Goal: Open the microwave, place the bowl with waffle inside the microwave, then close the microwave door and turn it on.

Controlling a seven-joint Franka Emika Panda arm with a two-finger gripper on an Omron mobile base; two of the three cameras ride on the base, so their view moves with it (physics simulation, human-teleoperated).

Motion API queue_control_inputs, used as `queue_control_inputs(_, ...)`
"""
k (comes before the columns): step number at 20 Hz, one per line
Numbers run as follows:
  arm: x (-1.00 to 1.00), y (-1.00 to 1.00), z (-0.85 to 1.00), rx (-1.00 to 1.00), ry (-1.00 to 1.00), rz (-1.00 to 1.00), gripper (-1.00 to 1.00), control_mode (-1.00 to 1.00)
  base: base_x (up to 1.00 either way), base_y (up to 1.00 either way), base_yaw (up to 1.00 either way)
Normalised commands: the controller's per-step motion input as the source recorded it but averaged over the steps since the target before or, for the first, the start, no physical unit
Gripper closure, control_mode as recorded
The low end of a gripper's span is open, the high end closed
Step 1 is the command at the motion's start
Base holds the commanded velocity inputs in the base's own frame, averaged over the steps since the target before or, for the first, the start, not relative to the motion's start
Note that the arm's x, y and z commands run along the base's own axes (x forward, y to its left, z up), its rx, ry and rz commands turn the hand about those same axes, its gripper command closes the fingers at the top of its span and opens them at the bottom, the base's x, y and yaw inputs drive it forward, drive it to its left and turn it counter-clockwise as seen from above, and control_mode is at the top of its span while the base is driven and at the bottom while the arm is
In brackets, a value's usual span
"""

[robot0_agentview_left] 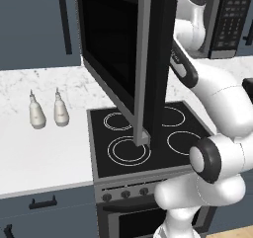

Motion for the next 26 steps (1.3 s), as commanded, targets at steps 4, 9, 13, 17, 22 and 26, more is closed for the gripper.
queue_control_inputs(4, 0.86, 0.40, -0.29, 0.00, 0.07, -0.01, 1.00, -1.00, 0.00, 0.00, 0.00)
queue_control_inputs(9, 0.96, 0.17, -0.19, 0.00, 0.10, -0.04, 1.00, -1.00, 0.00, 0.00, 0.00)
queue_control_inputs(13, 0.69, 0.08, -0.11, 0.00, 0.08, -0.05, 1.00, -1.00, 0.00, 0.00, 0.00)
queue_control_inputs(17, 0.43, 0.00, -0.14, 0.00, 0.05, -0.06, -1.00, -1.00, 0.00, 0.00, 0.00)
queue_control_inputs(22, 0.15, -0.03, -0.28, 0.03, 0.03, -0.05, -1.00, -1.00, 0.00, 0.00, 0.00)
queue_control_inputs(26, -0.03, -0.17, -0.17, 0.13, -0.14, -0.08, -1.00, -1.00, 0.00, 0.00, 0.00)
